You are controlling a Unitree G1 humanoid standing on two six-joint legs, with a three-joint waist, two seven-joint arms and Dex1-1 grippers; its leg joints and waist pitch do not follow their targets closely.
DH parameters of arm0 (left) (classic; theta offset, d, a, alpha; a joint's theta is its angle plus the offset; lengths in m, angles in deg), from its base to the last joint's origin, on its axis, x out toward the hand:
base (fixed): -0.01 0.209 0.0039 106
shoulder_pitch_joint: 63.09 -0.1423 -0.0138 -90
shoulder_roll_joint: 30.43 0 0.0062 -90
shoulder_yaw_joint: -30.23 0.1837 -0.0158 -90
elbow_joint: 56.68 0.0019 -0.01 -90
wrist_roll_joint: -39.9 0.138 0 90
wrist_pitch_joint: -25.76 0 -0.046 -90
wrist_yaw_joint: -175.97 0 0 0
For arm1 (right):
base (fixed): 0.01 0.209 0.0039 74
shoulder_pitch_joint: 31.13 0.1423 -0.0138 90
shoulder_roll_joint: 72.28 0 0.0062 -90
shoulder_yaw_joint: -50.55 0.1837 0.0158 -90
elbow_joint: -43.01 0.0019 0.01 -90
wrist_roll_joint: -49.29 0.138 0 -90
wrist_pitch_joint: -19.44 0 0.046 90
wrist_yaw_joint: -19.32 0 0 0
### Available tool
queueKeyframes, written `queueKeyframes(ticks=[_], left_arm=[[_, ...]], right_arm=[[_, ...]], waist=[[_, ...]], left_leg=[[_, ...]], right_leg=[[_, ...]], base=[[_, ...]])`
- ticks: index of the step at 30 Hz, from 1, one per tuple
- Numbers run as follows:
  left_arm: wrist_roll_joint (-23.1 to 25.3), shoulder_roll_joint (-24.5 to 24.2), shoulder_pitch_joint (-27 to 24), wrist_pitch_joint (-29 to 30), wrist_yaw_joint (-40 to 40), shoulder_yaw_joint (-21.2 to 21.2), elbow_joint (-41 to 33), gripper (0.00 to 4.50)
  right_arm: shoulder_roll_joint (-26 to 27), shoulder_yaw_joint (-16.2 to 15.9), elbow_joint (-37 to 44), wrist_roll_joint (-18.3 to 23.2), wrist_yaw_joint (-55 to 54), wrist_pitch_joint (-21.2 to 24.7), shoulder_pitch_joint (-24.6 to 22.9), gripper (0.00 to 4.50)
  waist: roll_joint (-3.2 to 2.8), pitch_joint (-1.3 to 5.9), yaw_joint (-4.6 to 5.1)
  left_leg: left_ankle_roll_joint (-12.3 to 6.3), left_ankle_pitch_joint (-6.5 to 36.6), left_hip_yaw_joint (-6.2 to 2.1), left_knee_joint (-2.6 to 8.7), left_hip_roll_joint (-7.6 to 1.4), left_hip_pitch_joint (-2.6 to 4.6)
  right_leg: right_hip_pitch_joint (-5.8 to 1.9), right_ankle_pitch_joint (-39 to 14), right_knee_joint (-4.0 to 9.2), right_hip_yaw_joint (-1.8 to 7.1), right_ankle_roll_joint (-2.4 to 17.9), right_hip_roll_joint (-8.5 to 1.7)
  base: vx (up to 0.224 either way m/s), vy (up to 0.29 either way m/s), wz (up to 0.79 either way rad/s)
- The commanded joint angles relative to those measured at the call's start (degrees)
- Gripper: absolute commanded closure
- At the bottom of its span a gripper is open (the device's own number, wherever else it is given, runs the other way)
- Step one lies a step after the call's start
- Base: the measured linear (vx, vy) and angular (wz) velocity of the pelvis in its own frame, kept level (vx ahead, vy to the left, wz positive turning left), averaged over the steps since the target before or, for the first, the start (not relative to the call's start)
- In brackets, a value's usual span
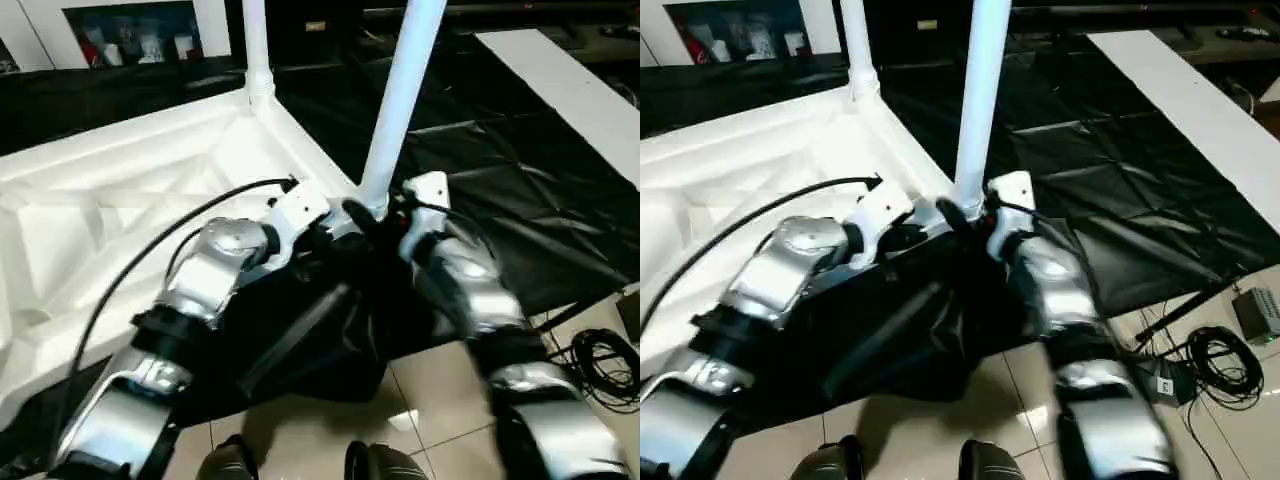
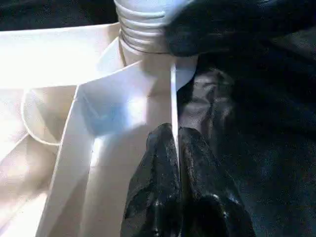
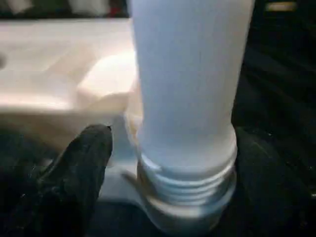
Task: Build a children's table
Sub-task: Rotate leg to tighten
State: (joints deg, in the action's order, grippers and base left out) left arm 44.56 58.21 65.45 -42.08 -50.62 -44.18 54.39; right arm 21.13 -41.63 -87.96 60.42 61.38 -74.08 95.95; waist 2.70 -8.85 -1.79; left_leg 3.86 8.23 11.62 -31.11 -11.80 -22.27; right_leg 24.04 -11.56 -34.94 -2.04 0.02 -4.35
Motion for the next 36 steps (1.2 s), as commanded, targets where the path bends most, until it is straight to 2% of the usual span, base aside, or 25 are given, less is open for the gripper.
queueKeyframes(ticks=[1, 3, 4, 5, 7, 12, 18, 21, 23, 26, 27, 30, 34, 36], left_arm=[[-0.81, -1.82, -3.37, -2.39, -5.03, 2.62, 1.49, 4.5], [-0.89, -2.51, -3.64, -3.18, -6.05, 2.92, 1.07, 4.5], [-1.79, -4.56, -4.53, -4.54, -9.78, 3.57, -0.64, 4.5], [-2.38, -5.62, -5.05, -6.0, -12.04, 3.97, -1.53, 4.5], [-3.42, -6.98, -5.81, -6.0, -14.96, 4.23, -3.08, 4.5], [-6.01, -10.66, -8.05, -6.83, -22.55, 5.0, -7.84, 4.5], [-6.45, -10.92, -8.44, -7.11, -22.77, 4.75, -8.38, 4.5], [-6.48, -10.9, -8.64, -7.11, -22.73, 4.71, -8.44, 4.5], [-6.54, -10.88, -8.77, -7.02, -22.61, 4.61, -8.48, 4.5], [-6.61, -11.01, -8.94, -6.9, -22.84, 4.55, -8.78, 4.5], [-6.61, -11.06, -9.09, -6.73, -22.98, 4.45, -9.06, 4.5], [-6.57, -11.07, -9.24, -6.54, -22.99, 4.32, -9.21, 4.5], [-6.22, -10.91, -9.2, -6.29, -22.18, 4.2, -8.72, 4.5], [-5.72, -9.84, -8.89, -5.25, -19.77, 3.61, -7.66, 4.5]], right_arm=[[-3.14, -2.87, 5.2, 0.85, 9.03, 3.28, -1.79, 0.26], [-4.14, -2.98, 5.88, 0.76, 10.4, 3.41, -2.11, 0.26], [-6.87, -3.91, 7.87, 0.31, 13.98, 3.02, -3.16, 0.26], [-7.97, -4.28, 8.52, 0.04, 15.25, 2.75, -3.54, 0.26], [-9.14, -4.62, 9.15, -0.09, 16.86, 2.44, -3.96, 0.26], [-10.98, -6.15, 12.37, -0.23, 20.4, 2.49, -5.65, 0.26], [-10.33, -6.62, 13.95, 0.86, 22.24, 4.31, -5.99, 0.26], [-10.22, -6.74, 13.56, 0.96, 22.82, 4.08, -5.84, 0.52], [-9.98, -6.61, 13.22, 1.26, 23.15, 3.85, -5.65, 0.72], [-9.89, -6.52, 13.41, 1.76, 23.65, 4.33, -5.67, 0.83], [-9.99, -6.95, 13.22, 1.31, 23.94, 4.1, -5.78, 1.03], [-9.86, -7.28, 12.81, 0.69, 24.05, 3.75, -5.96, 1.21], [-9.21, -6.93, 12.16, 0.19, 22.6, 3.71, -5.93, 1.56], [-7.85, -6.18, 10.56, -0.27, 19.34, 4.33, -5.79, 1.69]], waist=[[0.33, 3.5, -0.1], [0.44, 3.54, -0.07], [0.27, 3.59, 0.07], [0.37, 3.63, 0.03], [0.2, 3.6, 0.12], [-0.01, 3.55, 0.03], [0.19, 3.28, 0.0], [0.3, 3.32, -0.01], [0.4, 3.33, 0.01], [0.39, 3.35, 0.02], [0.55, 3.34, 0.05], [0.49, 3.35, 0.07], [0.56, 3.41, 0.07], [0.58, 3.26, 0.2]], left_leg=[[-6.85, 7.4, -0.26, 2.33, -1.06, 0.73], [-7.19, 7.15, -0.29, 2.3, -1.06, 0.68], [-7.16, 7.3, -0.29, 2.28, -1.11, 0.76], [-7.12, 6.99, -0.35, 2.26, -1.13, 0.71], [-7.2, 6.71, -0.18, 2.23, -1.24, 1.02], [-7.28, 6.11, -0.17, 2.27, -1.49, 1.21], [-5.94, 7.94, -0.21, 2.44, -1.53, 1.27], [-5.84, 7.26, -0.17, 2.37, -1.47, 1.3], [-6.41, 6.04, -0.18, 2.28, -1.4, 1.18], [-6.72, 5.8, -0.18, 2.24, -1.41, 1.22], [-6.77, 5.79, -0.15, 2.23, -1.39, 1.24], [-6.78, 5.44, -0.17, 2.2, -1.4, 1.23], [-7.15, 4.76, -0.13, 2.08, -1.31, 1.2], [-6.84, 5.32, -0.14, 2.18, -1.33, 1.14]], right_leg=[[-2.72, -3.76, 4.09, 2.4, 13.08, -2.66], [-2.84, -3.08, 4.0, 2.31, 13.42, -2.61], [-2.8, -2.73, 3.95, 2.28, 14.03, -2.68], [-2.91, -2.62, 3.89, 2.26, 14.1, -2.73], [-2.68, -1.39, 3.73, 2.31, 15.15, -2.57], [-2.7, 0.09, 3.36, 2.32, 15.99, -2.57], [-2.62, -3.44, 3.62, 2.39, 15.53, -2.73], [-2.65, -2.87, 3.52, 2.44, 15.37, -2.72], [-2.76, -0.95, 3.29, 2.43, 15.49, -2.71], [-2.77, -0.78, 3.25, 2.39, 15.53, -2.72], [-2.75, -0.93, 3.28, 2.38, 15.49, -2.67], [-2.76, -0.94, 3.22, 2.38, 15.49, -2.69], [-2.85, 0.32, 3.08, 2.4, 15.66, -2.66], [-2.78, -0.88, 3.18, 2.37, 15.7, -2.7]], base=[[0.0, 0.0, 0.0], [0.0, 0.0, 0.0], [0.0, 0.0, 0.0], [0.0, 0.0, 0.0], [0.0, 0.0, 0.0], [0.0, 0.0, 0.0], [0.0, 0.0, 0.0], [0.0, 0.0, 0.0], [0.0, 0.0, 0.0], [0.0, 0.0, 0.0], [0.0, 0.0, 0.0], [0.0, 0.0, 0.0], [0.0, 0.0, 0.0], [0.0, 0.0, 0.0]])
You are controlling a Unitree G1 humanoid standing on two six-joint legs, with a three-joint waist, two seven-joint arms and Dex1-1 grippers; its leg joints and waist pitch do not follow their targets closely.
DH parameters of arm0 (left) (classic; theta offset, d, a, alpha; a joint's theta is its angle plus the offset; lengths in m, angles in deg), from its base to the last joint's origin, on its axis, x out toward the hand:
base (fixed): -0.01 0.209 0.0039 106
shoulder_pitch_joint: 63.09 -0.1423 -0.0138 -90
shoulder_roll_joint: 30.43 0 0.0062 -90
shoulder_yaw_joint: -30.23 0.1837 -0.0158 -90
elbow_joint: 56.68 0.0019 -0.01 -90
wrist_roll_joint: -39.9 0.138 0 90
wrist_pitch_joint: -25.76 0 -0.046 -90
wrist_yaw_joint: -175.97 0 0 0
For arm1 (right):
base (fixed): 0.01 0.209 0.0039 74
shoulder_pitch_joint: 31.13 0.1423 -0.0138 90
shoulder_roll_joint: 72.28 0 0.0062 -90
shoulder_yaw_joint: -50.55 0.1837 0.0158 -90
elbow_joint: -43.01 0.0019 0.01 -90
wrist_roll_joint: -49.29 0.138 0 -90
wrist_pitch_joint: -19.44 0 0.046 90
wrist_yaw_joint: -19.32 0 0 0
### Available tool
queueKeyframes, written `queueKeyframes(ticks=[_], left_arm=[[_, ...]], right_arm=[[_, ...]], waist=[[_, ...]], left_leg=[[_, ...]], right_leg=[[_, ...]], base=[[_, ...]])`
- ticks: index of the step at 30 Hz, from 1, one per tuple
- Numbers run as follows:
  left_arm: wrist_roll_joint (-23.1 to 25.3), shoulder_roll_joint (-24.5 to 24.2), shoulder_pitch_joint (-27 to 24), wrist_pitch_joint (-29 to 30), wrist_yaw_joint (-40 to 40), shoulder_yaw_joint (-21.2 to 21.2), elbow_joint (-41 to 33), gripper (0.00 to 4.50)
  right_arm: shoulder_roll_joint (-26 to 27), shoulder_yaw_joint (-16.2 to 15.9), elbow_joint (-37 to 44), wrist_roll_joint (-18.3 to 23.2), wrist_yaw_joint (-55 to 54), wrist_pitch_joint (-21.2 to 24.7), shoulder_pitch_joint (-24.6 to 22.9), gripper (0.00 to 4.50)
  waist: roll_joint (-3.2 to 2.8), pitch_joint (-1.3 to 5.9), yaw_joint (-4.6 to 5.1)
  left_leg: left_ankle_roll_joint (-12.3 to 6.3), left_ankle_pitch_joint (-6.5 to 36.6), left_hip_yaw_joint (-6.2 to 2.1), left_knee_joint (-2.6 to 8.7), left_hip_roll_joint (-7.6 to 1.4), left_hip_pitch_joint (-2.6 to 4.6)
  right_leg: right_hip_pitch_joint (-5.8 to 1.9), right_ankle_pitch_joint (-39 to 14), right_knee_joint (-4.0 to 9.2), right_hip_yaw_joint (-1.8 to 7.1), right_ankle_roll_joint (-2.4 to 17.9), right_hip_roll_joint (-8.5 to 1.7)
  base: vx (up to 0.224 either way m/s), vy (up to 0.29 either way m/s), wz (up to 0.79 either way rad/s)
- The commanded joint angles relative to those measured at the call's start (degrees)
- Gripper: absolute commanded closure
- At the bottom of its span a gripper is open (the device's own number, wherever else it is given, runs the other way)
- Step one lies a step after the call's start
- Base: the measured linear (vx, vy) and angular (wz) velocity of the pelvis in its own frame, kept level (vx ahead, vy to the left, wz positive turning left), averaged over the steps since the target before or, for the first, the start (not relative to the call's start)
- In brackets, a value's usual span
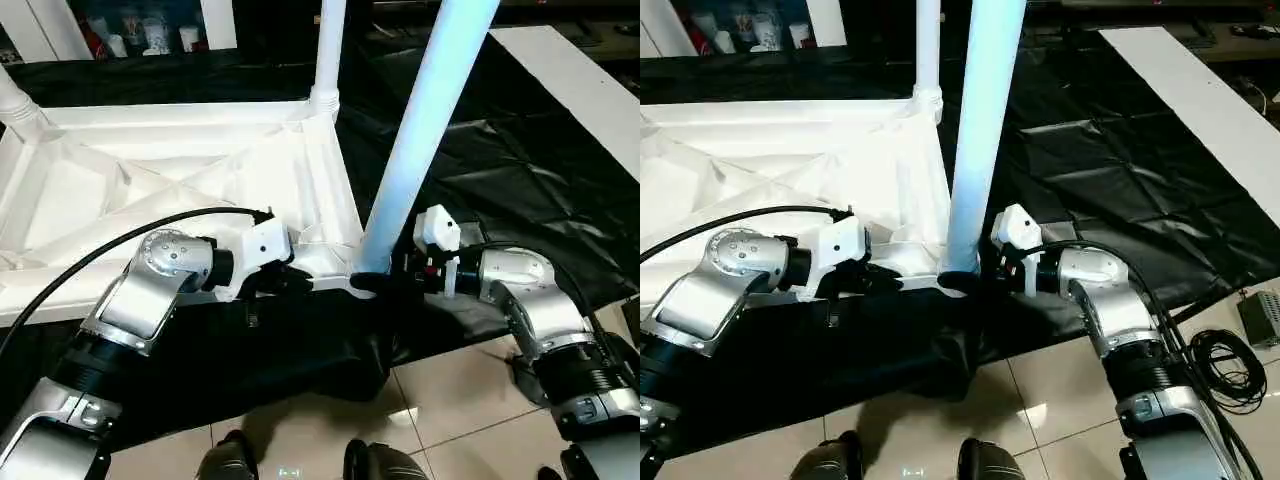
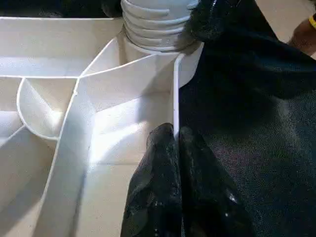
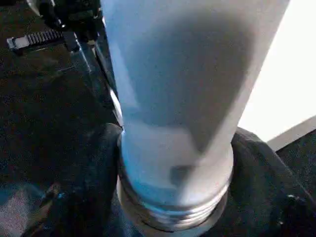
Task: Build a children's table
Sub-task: Rotate leg to tighten
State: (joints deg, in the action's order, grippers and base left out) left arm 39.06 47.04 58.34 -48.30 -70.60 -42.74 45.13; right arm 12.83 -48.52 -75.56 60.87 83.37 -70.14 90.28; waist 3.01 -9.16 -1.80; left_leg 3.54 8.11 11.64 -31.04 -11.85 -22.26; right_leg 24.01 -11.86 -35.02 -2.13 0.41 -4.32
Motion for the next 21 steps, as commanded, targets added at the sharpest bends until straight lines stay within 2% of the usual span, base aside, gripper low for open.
queueKeyframes(ticks=[1, 2, 5, 8, 9, 10, 12, 13, 15, 16, 18, 21], left_arm=[[-0.06, 2.2, -1.49, 1.44, 1.76, 1.71, 2.22, 4.5], [0.26, 3.13, -1.09, 2.05, 3.55, 1.29, 3.02, 4.5], [2.7, 7.11, 1.27, 3.35, 11.53, 0.36, 7.32, 4.5], [3.9, 9.63, 2.79, 4.39, 16.35, -0.25, 9.99, 4.5], [3.94, 9.9, 2.95, 4.59, 16.84, -0.38, 10.22, 4.5], [4.41, 12.78, 4.71, 6.84, 22.33, -1.78, 12.77, 4.5], [4.98, 15.61, 6.46, 9.05, 28.12, -3.23, 15.18, 4.5], [5.5, 17.21, 7.36, 10.36, 31.76, -4.06, 16.29, 4.5], [5.81, 17.83, 7.76, 10.76, 33.33, -4.39, 16.91, 4.5], [6.26, 18.58, 8.22, 10.9, 35.01, -4.83, 17.88, 4.5], [6.79, 18.91, 8.45, 10.73, 35.83, -4.9, 18.49, 4.5], [7.36, 19.04, 8.37, 9.97, 35.1, -4.37, 18.68, 4.5]], right_arm=[[1.26, 1.14, -2.95, -1.13, -4.74, 0.54, 0.02, 1.73], [2.11, 1.55, -4.06, -1.62, -7.16, 0.81, 0.18, 1.75], [6.02, 2.83, -7.91, -3.21, -16.93, 0.8, 0.88, 1.76], [8.47, 3.49, -10.38, -4.16, -22.89, 0.6, 1.57, 1.78], [8.7, 3.57, -10.62, -4.22, -23.45, 0.59, 1.67, 1.78], [11.16, 4.59, -13.52, -4.99, -30.55, 0.4, 3.01, 1.78], [13.63, 5.91, -16.66, -5.66, -38.56, 0.09, 4.65, 1.78], [15.36, 7.38, -19.11, -5.52, -44.32, -0.23, 6.07, 1.78], [16.31, 8.32, -20.4, -5.14, -47.15, -0.3, 6.87, 1.78], [17.63, 9.75, -22.29, -4.58, -50.67, -0.95, 8.07, 1.78], [18.54, 10.6, -23.65, -4.3, -52.63, -1.75, 8.96, 1.78], [19.72, 11.15, -25.75, -4.61, -53.99, -4.12, 10.48, 1.78]], waist=[[0.24, 3.39, 0.23], [0.26, 3.3, 0.28], [0.11, 2.97, 0.58], [0.14, 2.99, 0.64], [0.21, 3.03, 0.65], [0.09, 3.03, 0.63], [0.01, 3.03, 0.79], [0.08, 3.07, 0.76], [0.04, 3.28, 0.74], [0.23, 3.35, 0.8], [0.21, 3.48, 0.81], [0.27, 3.45, 0.77]], left_leg=[[-5.81, 7.25, -0.26, 2.28, -1.27, 1.21], [-5.25, 8.21, -0.26, 2.37, -1.32, 1.24], [-1.59, 12.97, -0.58, 2.89, -1.43, 1.45], [-0.35, 14.67, -0.8, 3.09, -1.41, 1.48], [-0.41, 15.14, -0.8, 3.08, -1.35, 1.52], [-0.58, 15.07, -0.76, 3.07, -1.39, 1.52], [0.01, 15.39, -0.69, 3.07, -1.26, 1.59], [0.47, 15.38, -0.81, 3.11, -1.22, 1.52], [0.46, 15.19, -0.74, 2.97, -1.15, 1.59], [-0.21, 14.4, -0.66, 2.87, -1.02, 1.37], [-1.29, 13.1, -0.54, 2.74, -0.95, 1.31], [-2.39, 11.97, -0.48, 2.66, -0.88, 1.09]], right_leg=[[-2.66, -3.92, 3.69, 2.4, 14.91, -2.83], [-2.58, -5.69, 3.86, 2.43, 14.62, -2.88], [-2.1, -15.82, 4.83, 2.49, 12.4, -3.19], [-2.01, -18.71, 5.2, 2.48, 11.05, -3.27], [-1.9, -18.85, 5.24, 2.53, 10.6, -3.23], [-1.84, -18.24, 5.27, 2.6, 10.46, -3.22], [-1.58, -18.61, 5.24, 2.62, 10.61, -3.15], [-1.73, -18.8, 5.25, 2.58, 10.37, -3.17], [-1.61, -17.52, 5.18, 2.65, 9.94, -3.15], [-1.74, -15.22, 5.01, 2.68, 9.87, -2.96], [-1.79, -12.07, 4.8, 2.7, 10.18, -2.85], [-1.89, -10.08, 4.63, 2.57, 10.37, -2.81]], base=[[0.0, 0.0, 0.0], [0.0, 0.0, 0.0], [0.0, 0.0, 0.0], [0.0, 0.0, 0.0], [0.0, 0.0, 0.0], [0.0, 0.0, 0.0], [0.0, 0.0, 0.0], [0.0, 0.0, 0.0], [0.0, 0.0, 0.0], [0.0, 0.0, 0.0], [0.0, 0.0, 0.0], [0.0, 0.0, 0.0]])
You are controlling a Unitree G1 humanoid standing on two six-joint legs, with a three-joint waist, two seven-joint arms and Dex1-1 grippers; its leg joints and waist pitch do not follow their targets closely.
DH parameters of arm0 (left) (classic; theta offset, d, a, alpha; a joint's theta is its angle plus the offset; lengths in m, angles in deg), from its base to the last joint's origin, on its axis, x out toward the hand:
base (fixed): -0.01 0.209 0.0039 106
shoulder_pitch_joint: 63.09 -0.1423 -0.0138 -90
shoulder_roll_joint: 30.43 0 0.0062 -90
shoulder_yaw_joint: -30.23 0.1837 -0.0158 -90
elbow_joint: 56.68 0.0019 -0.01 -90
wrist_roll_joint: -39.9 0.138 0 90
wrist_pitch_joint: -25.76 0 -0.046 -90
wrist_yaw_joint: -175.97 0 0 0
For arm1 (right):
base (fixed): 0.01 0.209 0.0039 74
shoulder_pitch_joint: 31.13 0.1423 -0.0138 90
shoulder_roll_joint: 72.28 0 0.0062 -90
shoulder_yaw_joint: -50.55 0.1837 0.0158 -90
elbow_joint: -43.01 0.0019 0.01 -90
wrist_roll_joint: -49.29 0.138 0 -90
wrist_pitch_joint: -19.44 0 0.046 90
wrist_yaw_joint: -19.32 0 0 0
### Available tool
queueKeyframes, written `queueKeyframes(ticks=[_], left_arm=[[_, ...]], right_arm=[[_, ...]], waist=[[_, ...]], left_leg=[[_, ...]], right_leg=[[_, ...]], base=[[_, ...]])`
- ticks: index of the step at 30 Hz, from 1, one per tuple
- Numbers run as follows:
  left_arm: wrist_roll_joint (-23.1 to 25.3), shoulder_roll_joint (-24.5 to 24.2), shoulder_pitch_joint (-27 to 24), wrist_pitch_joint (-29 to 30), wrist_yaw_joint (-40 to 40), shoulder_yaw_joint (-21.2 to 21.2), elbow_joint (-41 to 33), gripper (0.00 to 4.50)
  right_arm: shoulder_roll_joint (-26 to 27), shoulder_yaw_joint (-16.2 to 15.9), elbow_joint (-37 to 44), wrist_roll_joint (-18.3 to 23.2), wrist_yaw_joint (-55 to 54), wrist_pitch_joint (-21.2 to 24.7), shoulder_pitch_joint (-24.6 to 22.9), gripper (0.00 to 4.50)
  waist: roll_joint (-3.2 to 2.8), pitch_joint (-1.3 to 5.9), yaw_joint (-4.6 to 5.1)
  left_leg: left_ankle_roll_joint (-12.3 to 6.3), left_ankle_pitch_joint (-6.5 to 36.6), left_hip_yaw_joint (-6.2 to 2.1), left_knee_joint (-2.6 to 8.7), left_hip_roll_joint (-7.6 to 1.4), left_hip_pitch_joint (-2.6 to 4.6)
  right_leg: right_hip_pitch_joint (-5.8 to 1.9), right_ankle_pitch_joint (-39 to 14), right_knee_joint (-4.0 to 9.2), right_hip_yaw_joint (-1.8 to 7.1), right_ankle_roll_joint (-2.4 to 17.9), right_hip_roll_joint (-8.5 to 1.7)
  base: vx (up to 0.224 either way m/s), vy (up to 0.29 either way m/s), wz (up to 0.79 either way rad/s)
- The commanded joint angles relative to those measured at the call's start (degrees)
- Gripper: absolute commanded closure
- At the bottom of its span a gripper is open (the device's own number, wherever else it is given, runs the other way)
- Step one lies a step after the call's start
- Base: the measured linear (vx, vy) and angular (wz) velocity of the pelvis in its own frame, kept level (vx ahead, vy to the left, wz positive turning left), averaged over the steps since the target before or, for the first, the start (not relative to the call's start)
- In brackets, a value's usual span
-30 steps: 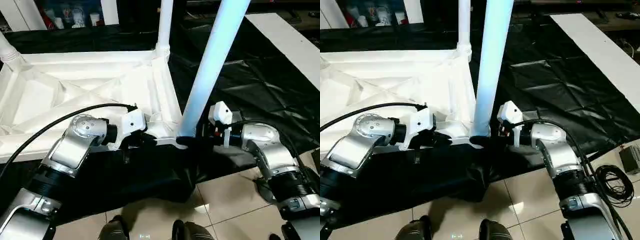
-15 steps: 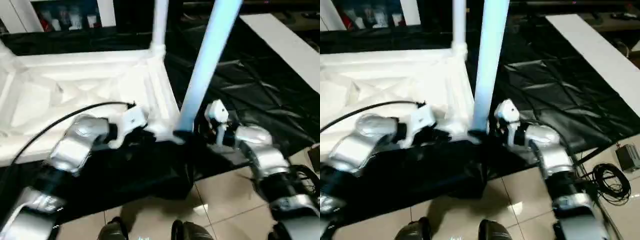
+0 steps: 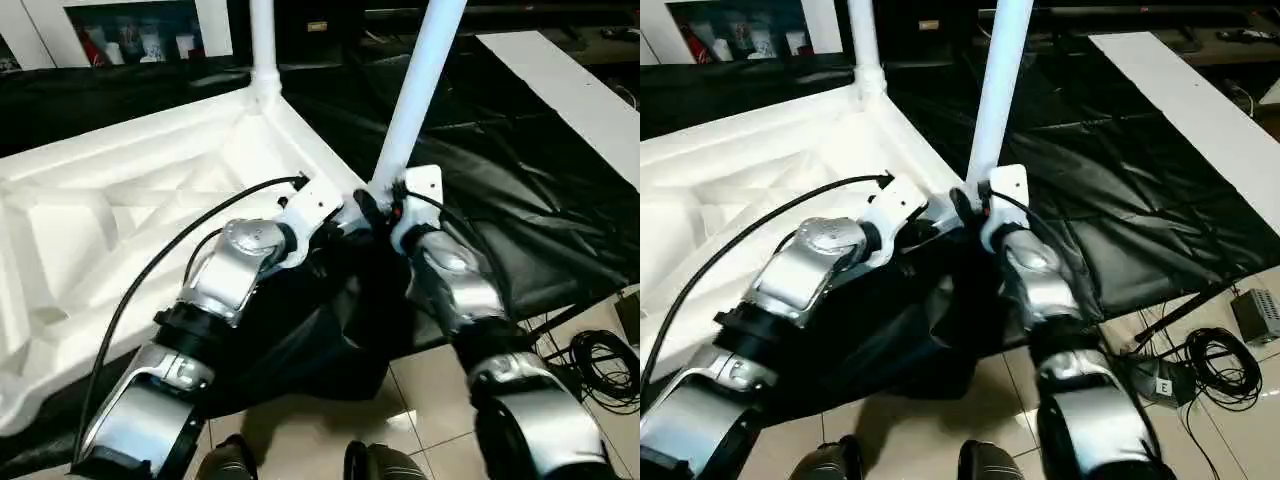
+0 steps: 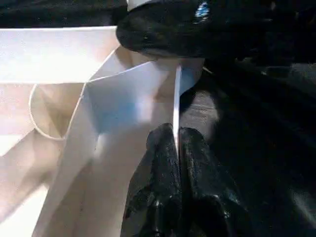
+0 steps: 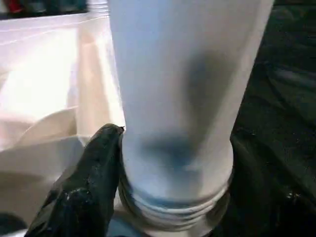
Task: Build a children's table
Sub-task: Rotate leg to tighten
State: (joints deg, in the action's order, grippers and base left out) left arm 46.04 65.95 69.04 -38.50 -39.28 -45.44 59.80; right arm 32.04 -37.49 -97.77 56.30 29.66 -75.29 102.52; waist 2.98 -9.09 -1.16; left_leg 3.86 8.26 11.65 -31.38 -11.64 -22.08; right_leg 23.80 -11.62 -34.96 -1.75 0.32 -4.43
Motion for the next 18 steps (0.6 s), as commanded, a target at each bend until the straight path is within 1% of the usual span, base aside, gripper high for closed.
queueKeyframes(ticks=[1, 2, 3, 4, 5, 6, 7, 8, 9, 10, 12, 13, 14, 15, 16, 17, 18], left_arm=[[0.5, 0.01, -2.49, -0.13, 3.14, -1.34, 3.76, 4.5], [0.52, -0.02, -2.54, -0.21, 2.88, -1.19, 3.69, 4.5], [0.58, -0.08, -2.55, -0.34, 2.73, -1.06, 3.65, 4.5], [0.42, -0.48, -2.81, -0.84, 1.53, -0.5, 3.0, 4.5], [0.36, -0.55, -2.85, -0.87, 1.36, -0.39, 2.87, 4.5], [0.22, -0.66, -2.91, -0.89, 1.07, -0.2, 2.64, 4.5], [0.05, -0.91, -3.04, -1.03, 0.46, 0.06, 2.32, 4.5], [-0.04, -1.23, -3.19, -1.31, -0.18, 0.41, 2.04, 4.5], [-0.16, -1.64, -3.41, -2.17, -1.24, 0.87, 1.7, 4.5], [-0.33, -2.25, -3.85, -2.78, -2.81, 1.33, 1.03, 4.5], [-0.4, -2.59, -4.06, -3.16, -3.61, 1.59, 0.68, 4.5], [-0.59, -3.52, -4.68, -3.5, -5.61, 1.98, -0.33, 4.5], [-0.68, -3.97, -4.9, -4.03, -6.53, 2.19, -0.74, 4.5], [-0.73, -4.21, -5.02, -4.31, -7.01, 2.3, -0.95, 4.5], [-0.95, -4.75, -5.34, -4.2, -8.12, 2.48, -1.59, 4.5], [-1.09, -5.18, -5.52, -3.96, -8.82, 2.54, -1.98, 4.5], [-1.94, -6.02, -5.88, -4.55, -10.87, 2.48, -2.53, 4.5]], right_arm=[[0.86, 0.24, -3.96, 0.11, 0.75, 0.13, -1.36, 1.78], [1.04, 0.34, -4.15, 0.23, 1.2, -0.24, -1.19, 1.78], [1.27, 0.54, -4.13, 0.65, 2.24, -0.62, -1.1, 1.78], [1.37, 0.49, -3.44, 1.06, 4.62, -1.94, -1.25, 1.78], [1.43, 0.57, -3.32, 1.26, 5.27, -2.29, -1.26, 1.78], [1.55, 0.73, -3.16, 1.62, 6.43, -2.98, -1.26, 1.22], [1.43, 0.9, -2.54, 2.02, 7.53, -3.83, -1.41, 1.08], [1.15, 0.74, -1.98, 2.14, 8.71, -4.64, -1.51, 1.08], [0.74, 0.5, -1.27, 2.05, 9.41, -5.46, -1.69, 1.02], [-0.14, 0.06, -0.15, 2.09, 11.26, -6.11, -1.9, 0.73], [-0.59, -0.19, 0.58, 2.14, 12.21, -6.11, -2.09, 0.66], [-2.33, -1.12, 2.78, 2.15, 15.82, -5.66, -2.68, 0.65], [-3.15, -1.45, 3.58, 2.06, 17.62, -5.12, -2.97, 0.47], [-3.58, -1.63, 4.01, 2.02, 18.56, -4.83, -3.11, 0.31], [-4.93, -2.37, 4.97, 1.57, 21.14, -4.32, -3.58, 0.31], [-6.11, -3.13, 5.65, 1.0, 23.15, -3.94, -3.96, 0.31], [-8.76, -4.56, 7.57, 0.72, 28.25, -3.02, -5.25, 0.31]], waist=[[0.36, 3.38, 0.11], [0.33, 3.32, 0.17], [0.51, 3.24, 0.18], [0.39, 3.23, 0.11], [0.45, 3.31, 0.15], [0.43, 3.39, 0.14], [0.45, 3.44, 0.15], [0.46, 3.47, 0.14], [0.44, 3.39, 0.11], [0.46, 3.39, 0.15], [0.48, 3.33, 0.15], [0.27, 3.24, 0.24], [0.38, 3.3, 0.31], [0.35, 3.28, 0.25], [0.4, 3.32, 0.31], [0.22, 3.38, 0.34], [0.31, 3.35, 0.43]], left_leg=[[-2.97, 11.99, -0.47, 2.97, -1.11, 0.91], [-3.11, 12.44, -0.51, 3.05, -1.12, 0.83], [-3.1, 12.65, -0.51, 3.1, -1.14, 0.82], [-3.03, 13.1, -0.6, 3.15, -1.22, 0.84], [-3.05, 13.18, -0.6, 3.14, -1.26, 0.81], [-3.24, 12.49, -0.57, 3.07, -1.22, 0.75], [-3.67, 11.4, -0.5, 2.97, -1.24, 0.7], [-3.99, 10.81, -0.44, 2.89, -1.22, 0.67], [-4.8, 10.41, -0.42, 2.89, -1.24, 0.63], [-5.08, 9.84, -0.4, 2.89, -1.2, 0.59], [-5.22, 9.75, -0.38, 2.87, -1.16, 0.5], [-4.89, 10.79, -0.44, 2.99, -1.31, 0.63], [-4.67, 10.87, -0.47, 2.97, -1.33, 0.54], [-4.71, 10.77, -0.5, 3.0, -1.35, 0.61], [-4.77, 10.62, -0.45, 2.96, -1.37, 0.61], [-4.9, 9.91, -0.49, 2.95, -1.37, 0.54], [-5.08, 9.87, -0.49, 2.91, -1.33, 0.5]], right_leg=[[-1.73, -10.43, 4.61, 2.18, 10.35, -2.7], [-1.73, -11.19, 4.66, 2.14, 10.28, -2.75], [-1.71, -11.79, 4.74, 2.12, 10.1, -2.74], [-1.7, -12.77, 4.79, 2.13, 9.83, -2.85], [-1.74, -12.86, 4.78, 2.13, 9.81, -2.86], [-1.77, -11.94, 4.64, 2.15, 9.86, -2.8], [-1.8, -9.96, 4.46, 2.19, 10.24, -2.76], [-1.88, -8.72, 4.34, 2.21, 10.49, -2.75], [-1.86, -7.58, 4.34, 2.17, 10.92, -2.77], [-1.98, -7.19, 4.28, 2.15, 11.27, -2.74], [-2.09, -7.37, 4.33, 2.12, 11.44, -2.72], [-1.98, -9.36, 4.59, 2.05, 11.7, -2.83], [-2.1, -9.81, 4.55, 2.04, 11.6, -2.83], [-2.1, -9.85, 4.61, 2.01, 11.59, -2.79], [-2.08, -9.67, 4.58, 2.03, 11.68, -2.79], [-2.2, -8.56, 4.46, 1.96, 12.19, -2.73], [-2.23, -8.32, 4.47, 1.95, 12.4, -2.7]], base=[[0.0, 0.0, 0.0], [0.0, 0.0, 0.0], [0.0, 0.0, 0.0], [0.0, 0.0, 0.0], [0.0, 0.0, 0.0], [0.0, 0.0, 0.0], [0.0, 0.0, 0.0], [0.0, 0.0, 0.0], [0.0, 0.0, 0.0], [0.0, 0.0, 0.0], [0.0, 0.0, 0.0], [0.0, 0.0, 0.0], [0.0, 0.0, 0.0], [0.0, 0.0, 0.0], [0.0, 0.0, 0.0], [0.0, 0.0, 0.0], [0.0, 0.0, 0.0]])
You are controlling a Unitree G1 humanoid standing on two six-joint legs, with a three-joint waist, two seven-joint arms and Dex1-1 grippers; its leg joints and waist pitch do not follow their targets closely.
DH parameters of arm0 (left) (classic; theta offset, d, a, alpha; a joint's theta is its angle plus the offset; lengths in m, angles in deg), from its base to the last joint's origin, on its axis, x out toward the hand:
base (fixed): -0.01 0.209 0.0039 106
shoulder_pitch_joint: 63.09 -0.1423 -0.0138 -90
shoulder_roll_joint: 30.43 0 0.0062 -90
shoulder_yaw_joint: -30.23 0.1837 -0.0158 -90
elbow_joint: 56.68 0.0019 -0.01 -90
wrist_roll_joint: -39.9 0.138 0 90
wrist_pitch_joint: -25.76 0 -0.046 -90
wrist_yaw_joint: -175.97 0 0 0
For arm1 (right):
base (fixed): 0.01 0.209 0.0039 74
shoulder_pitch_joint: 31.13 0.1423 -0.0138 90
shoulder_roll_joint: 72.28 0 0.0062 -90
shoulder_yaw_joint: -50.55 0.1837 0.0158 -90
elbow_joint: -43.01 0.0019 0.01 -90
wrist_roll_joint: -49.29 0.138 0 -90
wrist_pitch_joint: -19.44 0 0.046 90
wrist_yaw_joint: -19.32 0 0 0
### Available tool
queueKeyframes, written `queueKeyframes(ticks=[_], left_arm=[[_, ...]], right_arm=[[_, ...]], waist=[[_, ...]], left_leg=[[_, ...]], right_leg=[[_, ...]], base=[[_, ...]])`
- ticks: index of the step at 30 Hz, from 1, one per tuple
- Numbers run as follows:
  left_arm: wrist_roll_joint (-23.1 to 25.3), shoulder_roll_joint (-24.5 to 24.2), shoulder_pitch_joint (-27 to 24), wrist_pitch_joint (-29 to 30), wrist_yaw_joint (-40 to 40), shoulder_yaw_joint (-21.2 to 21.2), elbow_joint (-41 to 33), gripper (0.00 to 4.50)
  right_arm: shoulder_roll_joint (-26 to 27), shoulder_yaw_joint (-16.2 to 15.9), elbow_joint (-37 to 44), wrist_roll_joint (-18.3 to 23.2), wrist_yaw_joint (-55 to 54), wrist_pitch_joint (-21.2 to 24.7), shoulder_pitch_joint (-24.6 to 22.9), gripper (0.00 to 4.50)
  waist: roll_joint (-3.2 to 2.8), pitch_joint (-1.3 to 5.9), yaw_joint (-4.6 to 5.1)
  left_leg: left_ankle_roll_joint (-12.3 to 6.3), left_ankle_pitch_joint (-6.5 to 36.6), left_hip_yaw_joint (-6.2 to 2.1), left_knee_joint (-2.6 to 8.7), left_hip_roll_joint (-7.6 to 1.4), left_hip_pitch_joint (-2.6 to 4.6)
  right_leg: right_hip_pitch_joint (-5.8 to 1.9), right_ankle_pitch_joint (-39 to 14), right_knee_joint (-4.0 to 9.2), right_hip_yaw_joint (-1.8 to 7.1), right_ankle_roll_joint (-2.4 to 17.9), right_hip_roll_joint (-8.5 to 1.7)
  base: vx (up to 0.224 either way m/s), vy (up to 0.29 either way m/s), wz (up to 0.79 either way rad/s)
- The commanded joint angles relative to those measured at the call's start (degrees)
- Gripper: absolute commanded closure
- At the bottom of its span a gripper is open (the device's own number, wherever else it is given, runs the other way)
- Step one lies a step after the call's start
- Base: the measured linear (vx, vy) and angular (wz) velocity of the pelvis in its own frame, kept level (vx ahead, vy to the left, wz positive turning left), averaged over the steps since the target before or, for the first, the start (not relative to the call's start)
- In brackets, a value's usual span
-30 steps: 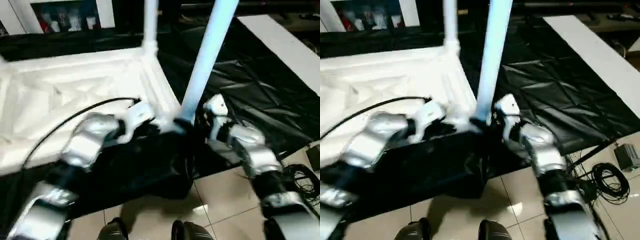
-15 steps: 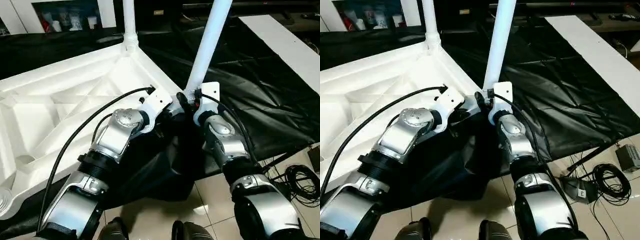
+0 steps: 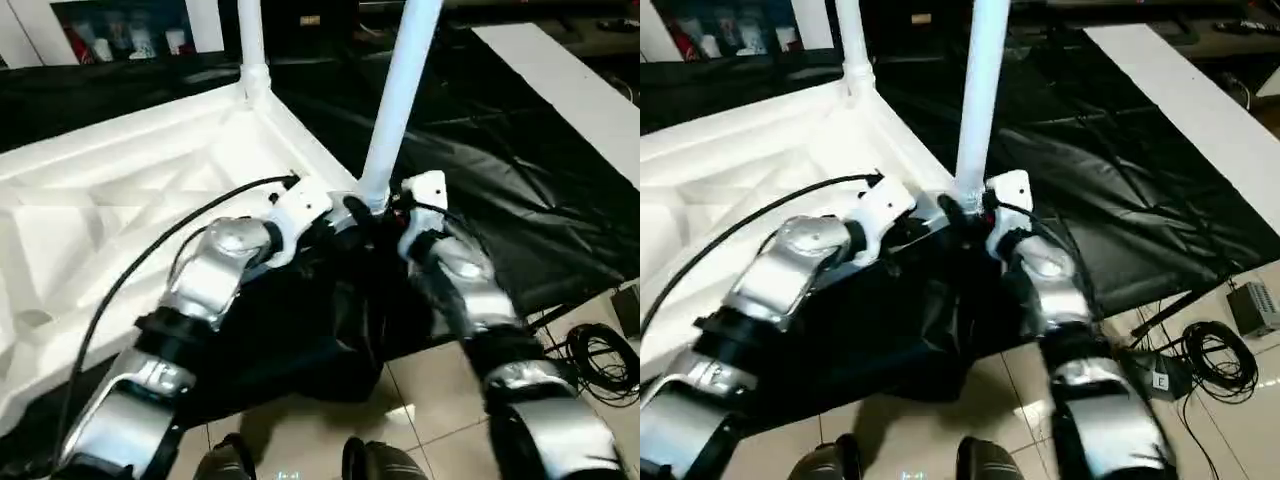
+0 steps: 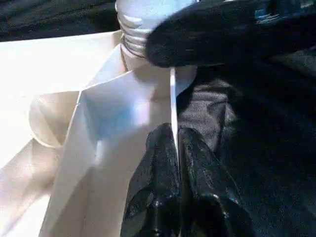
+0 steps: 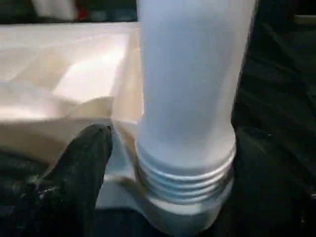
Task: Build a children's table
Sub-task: Rotate leg to tighten
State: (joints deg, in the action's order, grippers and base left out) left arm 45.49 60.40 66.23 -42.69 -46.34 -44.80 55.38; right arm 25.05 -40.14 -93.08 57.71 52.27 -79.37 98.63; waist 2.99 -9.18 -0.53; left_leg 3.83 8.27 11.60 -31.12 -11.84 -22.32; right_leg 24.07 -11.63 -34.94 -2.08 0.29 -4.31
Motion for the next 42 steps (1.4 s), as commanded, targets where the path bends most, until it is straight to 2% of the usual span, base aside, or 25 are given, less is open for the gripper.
queueKeyframes(ticks=[1, 4, 5, 6, 7, 10, 11, 14, 17, 22, 24, 25, 28, 29, 38, 40, 42], left_arm=[[-1.62, -0.61, -3.13, -0.31, -4.17, 1.75, 1.79, 4.5], [-2.94, -2.06, -3.42, -2.22, -7.85, 1.72, 1.22, 4.5], [-3.82, -3.36, -3.78, -4.62, -11.38, 2.3, 0.22, 4.5], [-4.27, -3.68, -3.96, -4.43, -12.42, 2.39, -0.32, 4.5], [-6.06, -5.21, -4.88, -4.5, -16.9, 2.98, -2.75, 4.5], [-7.35, -6.53, -5.76, -5.85, -20.59, 3.59, -4.68, 4.5], [-7.55, -7.19, -6.03, -5.5, -21.59, 3.77, -5.26, 4.5], [-8.2, -8.81, -6.7, -5.14, -23.84, 3.9, -6.43, 4.5], [-8.68, -9.59, -7.11, -4.84, -24.73, 3.57, -7.17, 4.5], [-8.83, -10.44, -7.27, -5.33, -26.12, 3.15, -7.13, 4.5], [-8.84, -10.52, -7.34, -5.32, -26.24, 3.11, -7.19, 4.5], [-8.84, -10.55, -7.37, -5.3, -26.3, 3.09, -7.22, 4.5], [-8.85, -10.66, -7.66, -5.04, -26.45, 3.0, -7.63, 4.5], [-8.93, -10.7, -7.69, -5.02, -26.42, 3.03, -7.66, 4.5], [-9.0, -10.65, -7.76, -4.67, -25.98, 3.16, -7.76, 4.5], [-8.56, -9.91, -7.63, -4.11, -24.3, 2.8, -7.13, 4.5], [-7.96, -9.08, -7.31, -3.55, -22.21, 2.41, -6.24, 4.5]], right_arm=[[-2.33, -2.19, 3.32, -0.67, 6.72, 1.2, -1.64, 0.31], [-5.86, -3.47, 6.43, 0.18, 13.68, 1.74, -3.43, 0.31], [-7.66, -3.83, 8.36, 1.16, 17.22, 2.42, -4.26, 0.31], [-8.0, -3.9, 8.72, 1.35, 17.88, 2.48, -4.39, 0.31], [-9.3, -4.21, 10.15, 2.01, 20.41, 2.7, -4.93, 0.31], [-10.3, -4.61, 11.5, 2.4, 22.46, 3.09, -5.5, 0.31], [-10.93, -5.1, 12.57, 2.67, 24.09, 3.46, -6.08, 0.31], [-12.69, -6.5, 15.63, 3.97, 29.24, 5.05, -7.81, 0.31], [-13.62, -7.34, 17.45, 4.67, 32.57, 6.6, -8.83, 0.31], [-13.93, -7.6, 16.83, 3.98, 33.75, 6.45, -8.54, 0.76], [-13.85, -7.54, 16.64, 3.83, 33.42, 6.32, -8.37, 0.87], [-13.8, -7.51, 16.57, 3.79, 33.3, 6.29, -8.29, 1.06], [-13.41, -7.45, 16.5, 3.58, 32.74, 6.55, -7.86, 1.18], [-13.48, -7.69, 16.34, 3.09, 32.64, 6.09, -7.85, 1.38], [-13.14, -8.33, 14.95, 1.82, 32.04, 4.66, -7.99, 1.81], [-12.21, -7.56, 13.93, 1.72, 29.42, 4.96, -8.09, 1.84], [-11.32, -6.77, 12.86, 1.67, 26.9, 5.3, -7.96, 1.84]], waist=[[0.36, 3.48, -0.37], [0.19, 3.63, -0.39], [0.3, 3.68, -0.38], [0.34, 3.64, -0.49], [0.13, 3.72, -0.53], [0.1, 3.71, -0.52], [-0.19, 3.74, -0.61], [-0.19, 3.76, -1.32], [-0.02, 3.7, -1.41], [0.14, 3.8, -1.24], [0.13, 3.91, -1.22], [0.21, 4.05, -1.24], [0.31, 4.22, -1.24], [0.26, 4.23, -1.29], [0.27, 4.21, -1.27], [0.26, 4.22, -1.24], [0.28, 3.98, -1.12]], left_leg=[[-5.37, 9.45, -0.37, 2.54, -1.16, 0.82], [-6.33, 8.07, -0.32, 2.38, -1.1, 0.76], [-6.72, 7.49, -0.25, 2.32, -1.15, 0.83], [-7.22, 7.46, -0.25, 2.27, -1.11, 0.81], [-7.26, 7.24, -0.29, 2.32, -1.18, 0.82], [-7.33, 7.17, -0.24, 2.32, -1.32, 1.03], [-7.38, 6.85, -0.21, 2.32, -1.45, 1.25], [-7.96, 5.66, -0.07, 2.22, -1.53, 1.42], [-7.61, 6.29, -0.17, 2.27, -1.44, 1.21], [-6.53, 7.02, -0.21, 2.23, -1.39, 1.2], [-6.7, 6.15, -0.2, 2.15, -1.34, 1.19], [-7.1, 4.99, -0.19, 2.05, -1.32, 1.2], [-8.28, 3.2, -0.11, 1.82, -1.22, 1.16], [-8.5, 3.13, -0.09, 1.78, -1.24, 1.16], [-7.9, 4.24, -0.17, 1.72, -1.26, 1.2], [-7.89, 3.96, -0.14, 1.67, -1.25, 1.2], [-7.46, 5.11, -0.17, 1.81, -1.23, 1.15]], right_leg=[[-2.64, -7.52, 4.4, 2.33, 12.5, -2.82], [-2.77, -4.72, 4.13, 2.36, 13.58, -2.77], [-2.78, -3.62, 4.01, 2.36, 14.07, -2.73], [-2.89, -3.14, 4.01, 2.39, 14.19, -2.76], [-2.89, -2.67, 3.88, 2.35, 14.81, -2.84], [-2.78, -2.59, 3.8, 2.38, 15.46, -2.82], [-2.67, -1.81, 3.67, 2.43, 15.88, -2.81], [-2.72, 0.97, 3.32, 2.43, 16.35, -2.65], [-2.89, -0.4, 3.35, 2.39, 15.92, -2.74], [-2.88, -3.04, 3.51, 2.43, 15.49, -2.9], [-2.94, -1.89, 3.34, 2.44, 15.5, -2.85], [-3.02, -0.18, 3.08, 2.42, 15.75, -2.79], [-3.12, 2.9, 2.74, 2.38, 16.32, -2.7], [-3.14, 3.15, 2.72, 2.39, 16.44, -2.75], [-3.12, 0.59, 2.79, 2.37, 16.14, -2.78], [-3.09, 1.06, 2.72, 2.4, 16.34, -2.78], [-2.98, -0.79, 3.02, 2.37, 16.2, -2.83]], base=[[0.0, 0.0, 0.0], [0.0, 0.0, 0.0], [0.0, 0.0, 0.0], [0.0, 0.0, 0.0], [0.0, 0.0, 0.0], [0.0, 0.0, 0.0], [0.0, 0.0, 0.0], [0.0, 0.0, 0.0], [0.0, 0.0, 0.0], [0.0, 0.0, 0.0], [0.0, 0.0, 0.0], [0.0, 0.0, 0.0], [0.0, 0.0, 0.0], [0.0, 0.0, 0.0], [0.0, 0.0, 0.0], [0.0, 0.0, 0.0], [0.0, 0.0, 0.0]])
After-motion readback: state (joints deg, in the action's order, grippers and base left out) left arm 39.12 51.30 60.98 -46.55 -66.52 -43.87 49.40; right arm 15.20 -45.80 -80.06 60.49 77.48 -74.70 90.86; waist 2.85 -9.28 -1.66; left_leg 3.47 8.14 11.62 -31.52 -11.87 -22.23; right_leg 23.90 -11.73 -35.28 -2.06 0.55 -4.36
